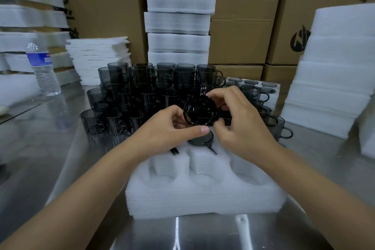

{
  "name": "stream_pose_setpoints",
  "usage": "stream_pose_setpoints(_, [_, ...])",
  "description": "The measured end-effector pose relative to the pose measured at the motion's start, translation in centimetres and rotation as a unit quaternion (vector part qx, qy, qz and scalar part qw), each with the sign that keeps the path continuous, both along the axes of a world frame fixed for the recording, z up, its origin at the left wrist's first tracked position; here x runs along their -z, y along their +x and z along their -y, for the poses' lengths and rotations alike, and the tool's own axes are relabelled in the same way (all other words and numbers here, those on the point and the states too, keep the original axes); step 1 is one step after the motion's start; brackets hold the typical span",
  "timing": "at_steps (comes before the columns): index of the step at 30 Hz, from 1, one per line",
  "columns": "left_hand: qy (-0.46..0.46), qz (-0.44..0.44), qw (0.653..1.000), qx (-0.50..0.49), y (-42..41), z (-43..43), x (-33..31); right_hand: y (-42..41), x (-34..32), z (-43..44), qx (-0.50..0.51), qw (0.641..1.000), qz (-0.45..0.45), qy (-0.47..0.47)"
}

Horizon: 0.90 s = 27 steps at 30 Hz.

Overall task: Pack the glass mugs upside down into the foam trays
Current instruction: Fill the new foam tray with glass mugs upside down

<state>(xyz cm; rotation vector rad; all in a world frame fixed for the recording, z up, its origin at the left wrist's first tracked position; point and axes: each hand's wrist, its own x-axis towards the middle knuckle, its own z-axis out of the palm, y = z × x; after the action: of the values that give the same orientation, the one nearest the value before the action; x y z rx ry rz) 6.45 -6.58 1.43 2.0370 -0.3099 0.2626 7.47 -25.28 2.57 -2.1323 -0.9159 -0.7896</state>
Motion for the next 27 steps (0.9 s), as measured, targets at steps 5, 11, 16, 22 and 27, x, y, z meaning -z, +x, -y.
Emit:
stream_pose_setpoints(5, [0.018, 0.001, 1.0, 0.002, -0.1, 0.0, -0.2, -0.1, 0.0, 0.0, -0.026, 0.999, -0.014, -0.038])
stream_pose_setpoints(11, [0.061, -0.012, 0.998, 0.002, -0.7, 0.1, -0.7, -0.1, 0.0, 0.0, -0.011, 0.999, -0.022, -0.025])
stream_pose_setpoints(16, [0.021, -0.002, 0.998, -0.061, -0.4, 0.1, -0.7, -0.4, -0.1, -0.2, 0.001, 1.0, -0.013, -0.008])
stream_pose_setpoints(22, [-0.12, -0.003, 0.979, -0.167, 0.9, -0.3, -0.7, -0.8, -0.7, 0.1, 0.008, 0.999, -0.035, -0.018])
stream_pose_setpoints(27, [-0.132, -0.041, 0.98, -0.142, 0.7, -0.6, -1.1, -2.5, -1.8, -0.4, -0.024, 0.995, -0.092, -0.003])
